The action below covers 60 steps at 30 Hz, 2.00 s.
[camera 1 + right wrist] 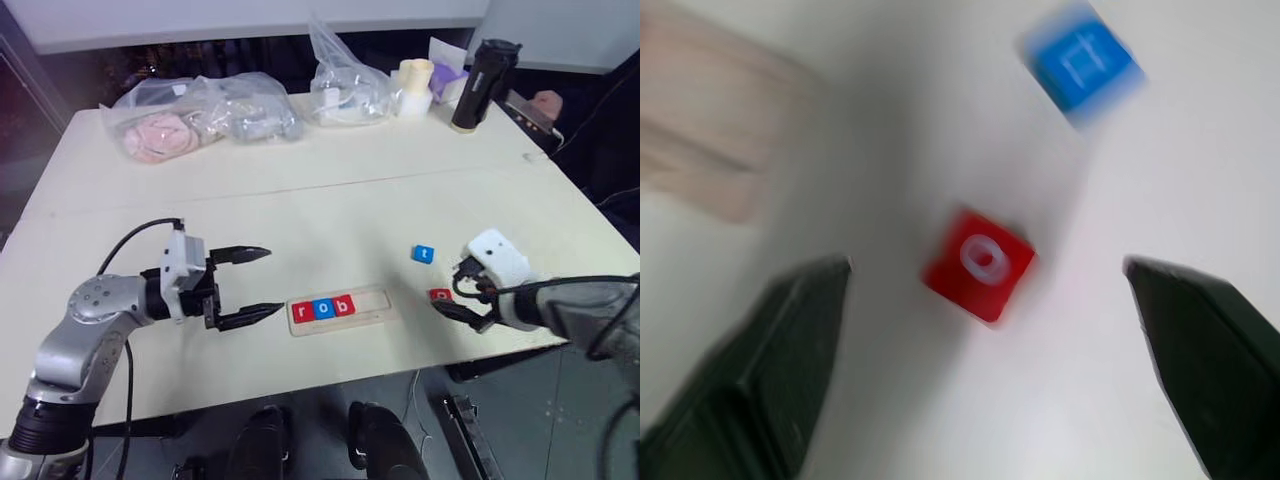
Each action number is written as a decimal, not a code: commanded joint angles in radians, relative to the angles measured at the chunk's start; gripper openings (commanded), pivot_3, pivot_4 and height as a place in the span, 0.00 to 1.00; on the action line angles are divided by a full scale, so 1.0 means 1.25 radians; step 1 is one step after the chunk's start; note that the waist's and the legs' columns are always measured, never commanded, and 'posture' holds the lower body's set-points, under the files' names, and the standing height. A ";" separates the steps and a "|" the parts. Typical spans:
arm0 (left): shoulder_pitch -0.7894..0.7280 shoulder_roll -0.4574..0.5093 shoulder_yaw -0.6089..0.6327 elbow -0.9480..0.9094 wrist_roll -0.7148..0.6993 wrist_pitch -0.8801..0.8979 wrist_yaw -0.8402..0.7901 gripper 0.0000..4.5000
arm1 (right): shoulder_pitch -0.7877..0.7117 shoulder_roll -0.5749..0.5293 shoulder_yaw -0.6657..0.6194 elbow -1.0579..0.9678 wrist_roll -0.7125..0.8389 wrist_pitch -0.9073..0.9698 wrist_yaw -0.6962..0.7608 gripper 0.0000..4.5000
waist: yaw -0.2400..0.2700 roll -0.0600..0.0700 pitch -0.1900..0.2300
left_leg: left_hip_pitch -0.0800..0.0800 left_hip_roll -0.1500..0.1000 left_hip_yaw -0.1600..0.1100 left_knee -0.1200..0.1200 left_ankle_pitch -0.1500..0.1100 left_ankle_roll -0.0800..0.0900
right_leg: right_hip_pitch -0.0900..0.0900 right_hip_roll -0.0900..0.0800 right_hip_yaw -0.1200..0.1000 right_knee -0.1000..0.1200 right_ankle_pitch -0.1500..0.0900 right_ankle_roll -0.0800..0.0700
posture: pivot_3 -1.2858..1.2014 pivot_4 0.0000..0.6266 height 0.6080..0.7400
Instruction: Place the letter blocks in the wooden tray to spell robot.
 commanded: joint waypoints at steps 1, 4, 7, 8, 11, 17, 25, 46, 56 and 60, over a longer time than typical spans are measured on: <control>-0.010 0.003 0.004 -0.007 0.003 -0.017 -0.009 1.00 | 0.064 -0.064 0.025 0.148 -0.151 -0.443 0.250 0.99 | -0.002 0.000 0.000 | 0.000 0.000 0.000 0.000 0.000 0.000 | 0.000 0.000 0.000 -0.001 0.000 0.000 | 0.52 0.24 1.00; -0.020 0.000 0.004 -0.001 0.005 -0.017 -0.011 1.00 | 0.054 -0.074 0.062 0.306 -0.193 -0.620 0.402 0.99 | -0.006 0.000 0.000 | 0.000 -0.001 0.004 0.000 -0.002 0.003 | 0.000 0.000 0.003 -0.002 0.000 0.001 | 0.52 0.24 1.00; -0.026 -0.003 0.002 0.000 0.007 -0.019 -0.011 1.00 | -0.006 -0.035 0.099 0.435 -0.240 -0.733 0.467 0.99 | -0.005 -0.001 0.000 | 0.000 -0.001 0.005 0.001 -0.002 0.003 | 0.000 0.000 0.003 -0.002 0.001 0.003 | 0.52 0.24 1.00; -0.026 -0.004 0.002 0.000 0.008 -0.020 -0.012 1.00 | -0.031 -0.020 0.112 0.475 -0.254 -0.751 0.479 0.99 | -0.006 -0.001 0.000 | 0.000 -0.001 0.005 0.002 -0.002 0.003 | 0.001 0.000 0.003 -0.001 0.001 0.003 | 0.52 0.24 1.00; -0.026 -0.003 0.004 -0.001 0.008 -0.019 -0.012 1.00 | -0.071 0.006 0.132 0.548 -0.279 -0.796 0.521 0.99 | -0.004 -0.001 0.000 | 0.001 -0.001 0.004 0.003 -0.002 0.003 | 0.001 0.000 0.003 0.001 0.001 0.003 | 0.52 0.24 1.00; -0.021 0.005 0.008 -0.007 0.006 -0.015 -0.016 1.00 | -0.127 0.057 0.157 0.616 -0.312 -0.826 0.563 0.99 | -0.003 0.000 0.000 | 0.001 0.000 0.004 0.004 -0.002 0.003 | 0.001 0.000 0.003 0.002 0.003 0.000 | 0.52 0.24 1.00; -0.008 0.011 0.018 -0.027 -0.009 0.004 -0.014 1.00 | -0.158 0.105 0.176 0.690 -0.360 -0.856 0.574 0.99 | -0.002 0.000 0.000 | 0.001 0.000 0.004 0.007 -0.002 0.003 | 0.002 0.000 0.003 0.004 0.004 0.000 | 0.52 0.24 1.00; 0.017 0.034 0.034 -0.048 -0.025 0.018 -0.012 1.00 | -0.201 0.160 0.167 0.716 -0.383 -0.851 0.569 0.25 | -0.003 0.000 0.000 | 0.002 0.000 0.004 0.013 -0.001 0.003 | 0.002 -0.001 0.004 0.012 0.004 -0.001 | 0.52 0.24 1.00; 0.035 0.035 0.035 -0.063 -0.023 0.017 -0.005 1.00 | -0.235 0.216 0.219 0.468 -0.356 -0.736 0.582 0.25 | -0.003 0.000 0.000 | 0.002 0.000 0.003 0.013 -0.001 0.003 | 0.001 0.000 0.003 0.012 0.004 -0.001 | 0.52 0.24 1.00; 0.036 0.036 0.037 -0.067 -0.024 0.018 -0.001 1.00 | -0.265 0.255 0.257 0.484 -0.381 -0.738 0.571 0.25 | 0.000 0.000 0.000 | 0.002 0.000 0.004 0.013 -0.001 0.003 | 0.001 -0.001 0.004 0.012 0.004 -0.001 | 0.52 0.24 1.00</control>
